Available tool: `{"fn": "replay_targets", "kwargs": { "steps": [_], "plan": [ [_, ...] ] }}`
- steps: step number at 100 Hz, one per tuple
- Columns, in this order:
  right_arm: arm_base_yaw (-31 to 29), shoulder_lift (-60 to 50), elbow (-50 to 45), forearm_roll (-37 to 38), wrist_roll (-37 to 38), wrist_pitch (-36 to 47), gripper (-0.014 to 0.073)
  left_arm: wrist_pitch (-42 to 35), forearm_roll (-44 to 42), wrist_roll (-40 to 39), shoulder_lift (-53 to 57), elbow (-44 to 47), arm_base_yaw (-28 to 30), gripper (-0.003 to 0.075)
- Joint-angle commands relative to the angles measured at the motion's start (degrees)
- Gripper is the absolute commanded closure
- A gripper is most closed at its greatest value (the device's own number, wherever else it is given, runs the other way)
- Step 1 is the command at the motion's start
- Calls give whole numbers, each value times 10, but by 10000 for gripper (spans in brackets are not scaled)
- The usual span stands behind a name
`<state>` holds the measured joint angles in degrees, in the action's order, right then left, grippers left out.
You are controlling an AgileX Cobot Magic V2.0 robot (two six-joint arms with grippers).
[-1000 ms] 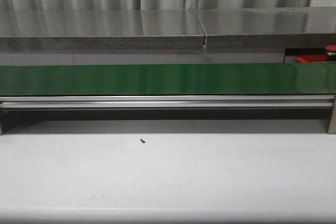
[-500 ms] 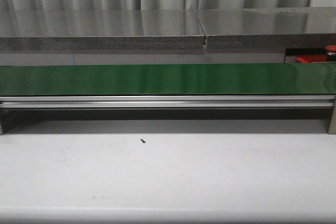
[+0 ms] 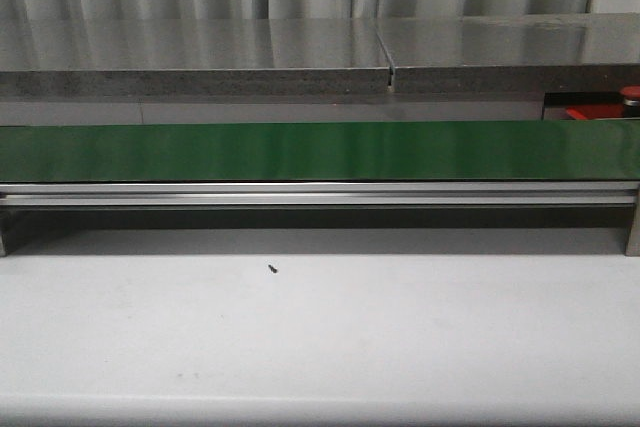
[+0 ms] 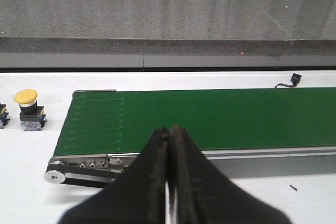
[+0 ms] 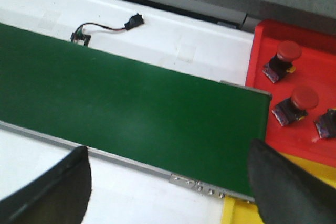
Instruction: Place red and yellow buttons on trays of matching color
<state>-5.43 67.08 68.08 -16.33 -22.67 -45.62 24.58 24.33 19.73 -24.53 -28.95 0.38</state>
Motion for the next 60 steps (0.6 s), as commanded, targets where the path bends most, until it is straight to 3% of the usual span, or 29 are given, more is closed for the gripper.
{"fn": "replay_targets", "kwargs": {
  "steps": [1,38,48,60],
  "plan": [
    [0,-55,-60,-4,6,74,-10,-40,12,1,-2,-14,-4,739],
    [0,-213,-289,-4,6,190,15,-40,12,1,-2,-14,-4,739],
    [0,-239,-304,-4,6,193,116,-40,12,1,-2,-14,-4,739],
    [0,-255,-304,-4,6,198,353,-40,12,1,-2,-14,-4,739]
  ]
}}
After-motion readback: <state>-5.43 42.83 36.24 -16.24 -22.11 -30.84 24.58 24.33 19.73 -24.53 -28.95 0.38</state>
